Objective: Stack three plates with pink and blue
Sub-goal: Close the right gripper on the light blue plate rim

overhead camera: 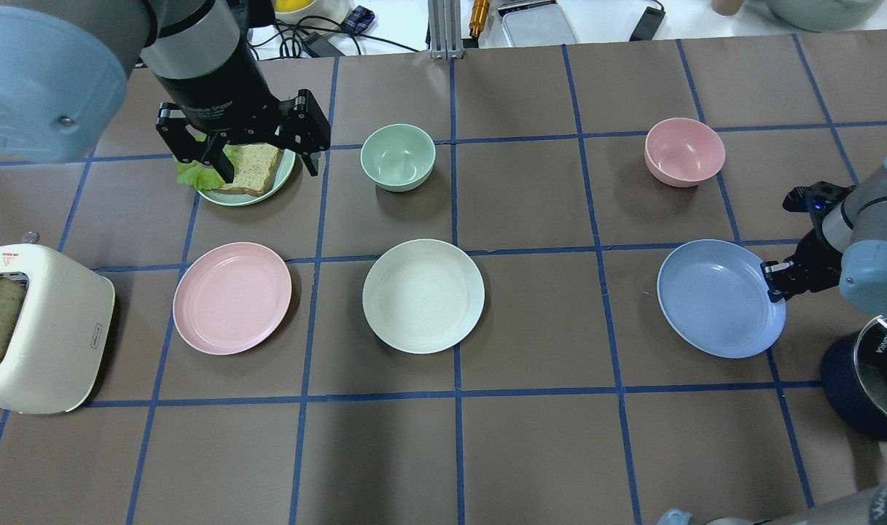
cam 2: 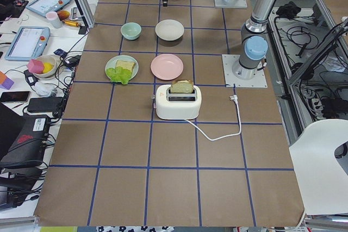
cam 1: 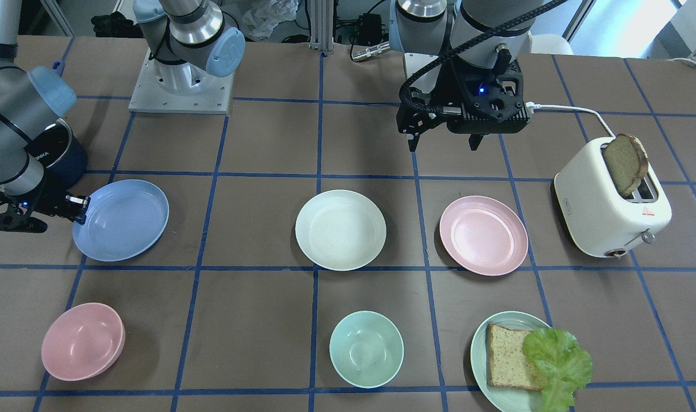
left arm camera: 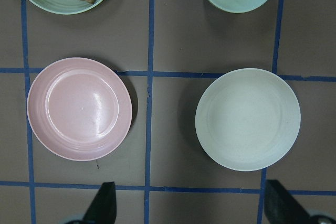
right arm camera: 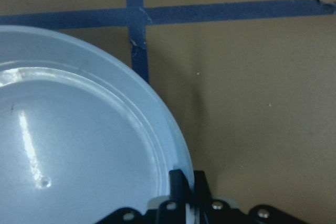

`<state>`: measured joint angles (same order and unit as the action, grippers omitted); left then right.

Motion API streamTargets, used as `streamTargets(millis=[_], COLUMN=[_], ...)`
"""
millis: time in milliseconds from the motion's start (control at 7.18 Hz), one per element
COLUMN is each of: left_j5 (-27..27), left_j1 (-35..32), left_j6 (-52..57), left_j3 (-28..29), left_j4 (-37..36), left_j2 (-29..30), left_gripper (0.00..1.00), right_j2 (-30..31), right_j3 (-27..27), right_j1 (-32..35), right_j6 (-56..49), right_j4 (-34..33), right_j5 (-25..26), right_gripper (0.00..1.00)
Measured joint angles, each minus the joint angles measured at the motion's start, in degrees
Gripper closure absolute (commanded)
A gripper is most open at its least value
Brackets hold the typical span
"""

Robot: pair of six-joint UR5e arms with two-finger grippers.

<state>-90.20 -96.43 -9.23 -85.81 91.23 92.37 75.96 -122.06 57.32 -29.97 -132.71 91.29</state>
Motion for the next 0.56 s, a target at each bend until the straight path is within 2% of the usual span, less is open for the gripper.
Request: streamTargets(millis=[557], left_j5=[0.0], left_j1=[0.0], left_j6=[0.0], left_j3=[-0.2], left_j4=[0.0], left_j2=[0.0], left_gripper=[0.0], right_j2=[2.3], right_j3=[0.1], right_j1=[0.4], right_j6=[0.1], right_j4=[0.4], right_j5=[-0.1], right_gripper=[1.0])
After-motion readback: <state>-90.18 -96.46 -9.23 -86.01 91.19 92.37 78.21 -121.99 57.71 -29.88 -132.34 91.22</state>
